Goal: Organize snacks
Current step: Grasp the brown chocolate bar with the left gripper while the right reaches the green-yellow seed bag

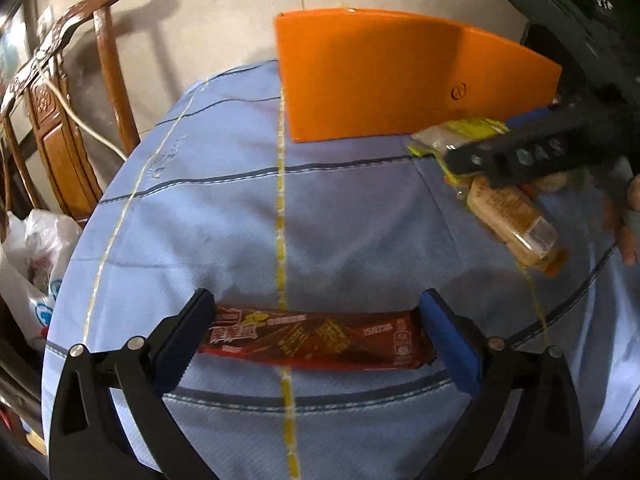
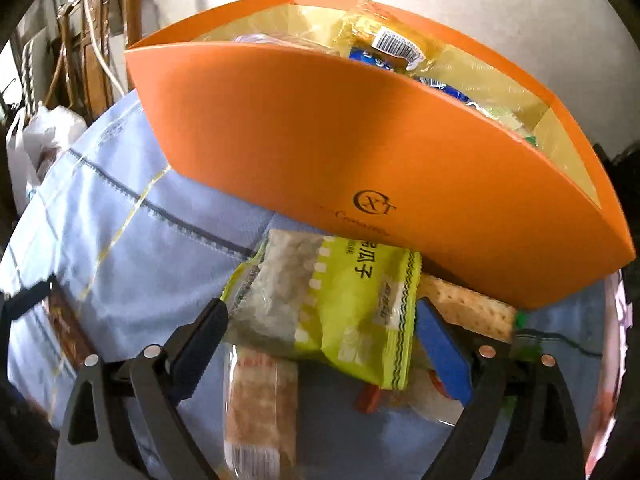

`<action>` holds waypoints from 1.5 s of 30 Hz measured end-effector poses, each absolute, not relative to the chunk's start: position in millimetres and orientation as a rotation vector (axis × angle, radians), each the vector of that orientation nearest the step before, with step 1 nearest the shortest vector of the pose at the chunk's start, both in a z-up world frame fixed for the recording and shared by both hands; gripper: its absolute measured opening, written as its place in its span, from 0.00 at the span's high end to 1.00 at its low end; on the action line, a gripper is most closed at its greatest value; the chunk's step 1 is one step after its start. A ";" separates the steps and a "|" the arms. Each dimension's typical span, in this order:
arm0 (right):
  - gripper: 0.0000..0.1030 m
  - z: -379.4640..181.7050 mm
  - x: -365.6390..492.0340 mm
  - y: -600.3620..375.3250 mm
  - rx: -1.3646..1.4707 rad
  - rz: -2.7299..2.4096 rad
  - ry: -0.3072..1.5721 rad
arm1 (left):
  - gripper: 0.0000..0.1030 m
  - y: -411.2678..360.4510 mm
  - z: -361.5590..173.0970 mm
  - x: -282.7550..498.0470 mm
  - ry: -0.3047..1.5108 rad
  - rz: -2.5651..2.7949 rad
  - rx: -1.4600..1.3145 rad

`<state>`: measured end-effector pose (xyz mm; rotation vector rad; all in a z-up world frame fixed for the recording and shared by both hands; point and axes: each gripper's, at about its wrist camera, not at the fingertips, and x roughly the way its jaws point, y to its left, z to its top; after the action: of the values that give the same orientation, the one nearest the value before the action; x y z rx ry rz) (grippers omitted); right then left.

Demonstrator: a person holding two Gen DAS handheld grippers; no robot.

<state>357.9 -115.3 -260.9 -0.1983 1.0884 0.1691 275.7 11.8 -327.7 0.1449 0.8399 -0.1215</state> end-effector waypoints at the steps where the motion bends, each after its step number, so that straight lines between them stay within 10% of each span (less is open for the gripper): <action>1: 0.09 -261.4 357.8 -112.4 -0.213 0.161 1.089 | 0.04 11.3 -328.1 275.8 0.841 -0.119 0.149; 4: 0.30 -261.7 354.3 -101.7 -0.289 0.199 1.096 | 0.14 14.7 -326.8 272.4 0.827 -0.120 0.134; 7: 0.45 -253.6 355.3 -111.1 -0.229 0.203 1.105 | 0.76 6.8 -324.0 263.2 0.801 -0.226 0.147; 8: 0.50 -251.5 354.2 -115.7 -0.208 0.204 1.106 | 0.82 4.9 -323.4 259.7 0.799 -0.262 0.142; 12: 0.51 -252.8 347.6 -128.5 -0.178 0.218 1.116 | 0.72 12.2 -323.2 255.3 0.818 -0.302 0.096; 14: 0.50 -253.2 344.7 -129.3 -0.188 0.226 1.111 | 0.25 15.0 -320.1 247.9 0.799 -0.286 0.126; 26: 0.39 -254.6 346.0 -127.2 -0.171 0.222 1.115 | 0.04 -4.2 -330.5 202.2 0.602 -0.531 0.747; 35: 0.37 -256.5 349.8 -125.3 -0.172 0.221 1.122 | 0.06 31.0 -318.1 241.4 0.901 -0.650 0.341; 40: 0.37 -255.4 350.6 -126.2 -0.160 0.221 1.120 | 0.77 29.1 -285.3 226.4 0.930 -0.629 0.254; 45: 0.39 -253.3 349.3 -129.0 -0.149 0.217 1.119 | 0.77 35.4 -265.2 218.2 0.972 -0.564 0.173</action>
<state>349.3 -129.0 -253.3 -0.1488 1.1185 0.2172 218.2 35.4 -265.2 0.1731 0.9720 -0.5640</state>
